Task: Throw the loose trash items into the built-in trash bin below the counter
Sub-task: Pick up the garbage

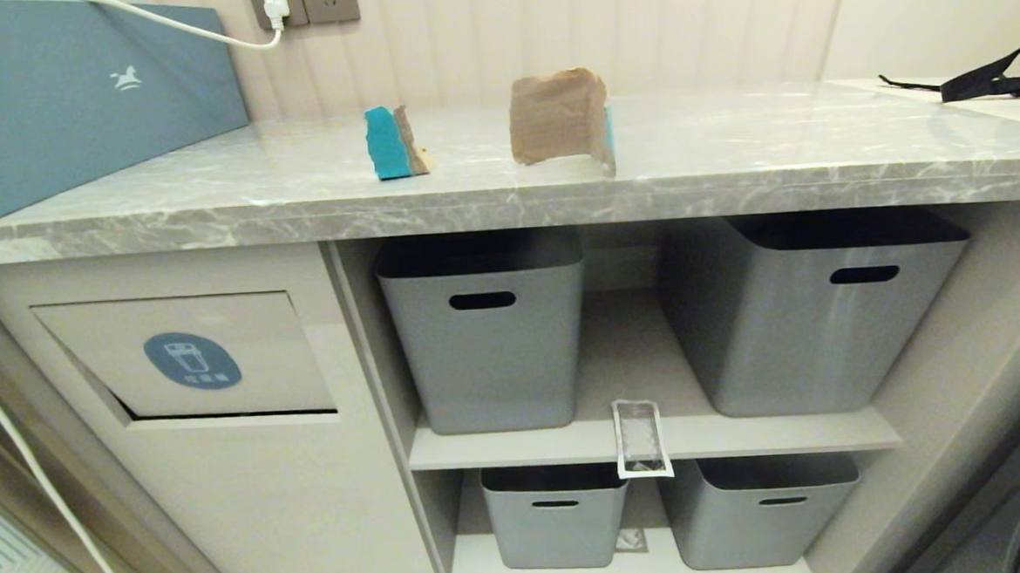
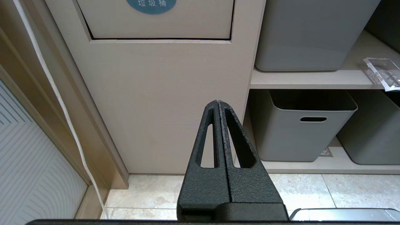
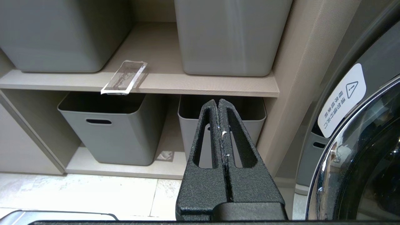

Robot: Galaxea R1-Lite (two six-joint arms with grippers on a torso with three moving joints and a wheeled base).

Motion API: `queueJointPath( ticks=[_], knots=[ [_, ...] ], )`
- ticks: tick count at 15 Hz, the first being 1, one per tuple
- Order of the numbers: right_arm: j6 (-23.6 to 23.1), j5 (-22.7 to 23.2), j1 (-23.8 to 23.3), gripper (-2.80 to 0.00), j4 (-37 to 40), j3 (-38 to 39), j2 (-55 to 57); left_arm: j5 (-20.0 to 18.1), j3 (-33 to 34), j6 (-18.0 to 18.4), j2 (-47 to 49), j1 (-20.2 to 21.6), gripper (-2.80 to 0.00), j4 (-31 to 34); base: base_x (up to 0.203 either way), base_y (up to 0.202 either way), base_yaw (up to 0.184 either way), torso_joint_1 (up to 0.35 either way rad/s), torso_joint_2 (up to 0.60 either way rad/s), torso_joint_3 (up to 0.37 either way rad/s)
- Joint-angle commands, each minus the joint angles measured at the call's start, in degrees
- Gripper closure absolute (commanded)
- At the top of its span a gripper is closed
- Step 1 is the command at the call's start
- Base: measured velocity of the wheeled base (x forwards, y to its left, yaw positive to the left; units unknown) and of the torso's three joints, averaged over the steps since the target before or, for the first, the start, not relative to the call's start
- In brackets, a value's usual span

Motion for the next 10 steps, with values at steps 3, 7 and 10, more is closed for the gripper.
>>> queueJointPath(
  ticks=[3, 7, 10],
  knots=[
    [-0.1, 0.0, 0.0, 0.0, 0.0, 0.0, -0.1, -0.2, 0.0, 0.3, 0.0, 0.0, 0.0, 0.1, 0.0, 0.0, 0.0, 0.0, 0.0, 0.0],
    [-0.1, 0.0, 0.0, 0.0, 0.0, 0.0, -0.1, -2.0, 0.0, 4.9, 0.0, 0.0, 0.0, 0.2, 0.0, 0.0, 0.0, 0.0, 0.0, 0.0],
    [-0.1, 0.0, 0.0, 0.0, 0.0, 0.0, 0.0, -3.7, 0.0, 12.2, 3.8, -0.1, 0.0, -0.2, 0.0, 0.0, 0.0, 0.0, 0.0, 0.0]
  ],
)
